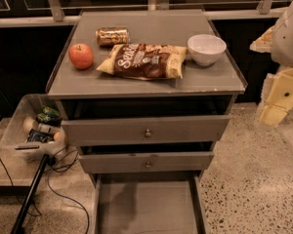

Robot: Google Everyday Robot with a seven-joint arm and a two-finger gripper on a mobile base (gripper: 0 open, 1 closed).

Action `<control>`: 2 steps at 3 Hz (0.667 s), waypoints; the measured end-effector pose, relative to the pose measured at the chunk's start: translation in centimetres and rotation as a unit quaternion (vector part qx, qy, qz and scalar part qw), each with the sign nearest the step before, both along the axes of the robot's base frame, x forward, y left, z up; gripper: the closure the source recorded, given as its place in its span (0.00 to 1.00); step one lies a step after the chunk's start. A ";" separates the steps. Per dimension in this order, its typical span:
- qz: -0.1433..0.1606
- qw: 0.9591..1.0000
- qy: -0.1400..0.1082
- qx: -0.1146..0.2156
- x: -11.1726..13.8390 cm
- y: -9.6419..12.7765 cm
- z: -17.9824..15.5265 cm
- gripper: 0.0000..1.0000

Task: Place brown chip bag into bottom drawer

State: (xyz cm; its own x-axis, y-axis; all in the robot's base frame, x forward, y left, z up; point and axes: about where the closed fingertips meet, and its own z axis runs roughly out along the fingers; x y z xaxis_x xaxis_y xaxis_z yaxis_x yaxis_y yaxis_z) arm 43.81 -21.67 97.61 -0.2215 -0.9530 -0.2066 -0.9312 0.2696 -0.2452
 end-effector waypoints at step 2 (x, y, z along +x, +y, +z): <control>-0.007 1.000 -0.012 0.012 0.9 0.1 0.4 0.00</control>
Offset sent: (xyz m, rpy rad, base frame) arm 0.0216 0.0017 0.0034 0.0548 -0.0322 -0.0330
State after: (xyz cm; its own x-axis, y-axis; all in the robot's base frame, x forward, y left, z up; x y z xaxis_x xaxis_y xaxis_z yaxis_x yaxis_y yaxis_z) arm 44.72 -21.54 98.00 -0.2301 -0.9447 -0.2338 -0.9213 0.2889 -0.2603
